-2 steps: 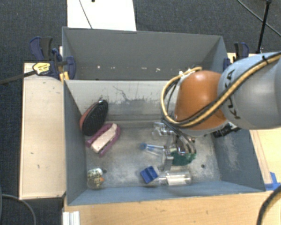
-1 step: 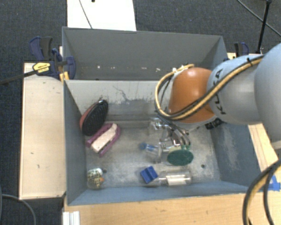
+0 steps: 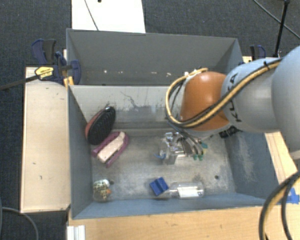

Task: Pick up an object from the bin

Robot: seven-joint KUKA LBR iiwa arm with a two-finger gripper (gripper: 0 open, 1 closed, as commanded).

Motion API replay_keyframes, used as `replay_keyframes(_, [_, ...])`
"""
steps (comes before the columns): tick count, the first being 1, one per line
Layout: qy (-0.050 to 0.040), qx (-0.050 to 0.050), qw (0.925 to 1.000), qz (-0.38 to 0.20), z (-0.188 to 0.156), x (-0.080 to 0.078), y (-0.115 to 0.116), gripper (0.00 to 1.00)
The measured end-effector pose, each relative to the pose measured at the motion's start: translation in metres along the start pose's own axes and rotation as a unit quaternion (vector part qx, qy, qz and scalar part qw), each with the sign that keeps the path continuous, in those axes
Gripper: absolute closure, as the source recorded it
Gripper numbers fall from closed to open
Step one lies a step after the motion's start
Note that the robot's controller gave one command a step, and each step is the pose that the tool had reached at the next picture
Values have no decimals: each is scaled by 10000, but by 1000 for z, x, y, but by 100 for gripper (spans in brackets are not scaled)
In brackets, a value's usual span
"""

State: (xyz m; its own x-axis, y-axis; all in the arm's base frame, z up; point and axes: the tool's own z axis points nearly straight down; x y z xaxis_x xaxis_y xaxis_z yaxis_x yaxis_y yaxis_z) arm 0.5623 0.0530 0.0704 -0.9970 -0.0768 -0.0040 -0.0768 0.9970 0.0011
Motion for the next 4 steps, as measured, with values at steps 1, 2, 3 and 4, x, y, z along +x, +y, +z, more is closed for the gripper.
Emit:
replay_keyframes(1, [-31, 1, 10000, -87, -156, 28, 15, 100])
replay_keyframes(2, [19, -3, 9999, -106, -54, -31, 43, 100])
replay_keyframes(3, [-3, -1, 10000, -80, -59, -32, 42, 0])
replay_keyframes(4, [58, 8, 9996, -291, -34, 52, 17, 0])
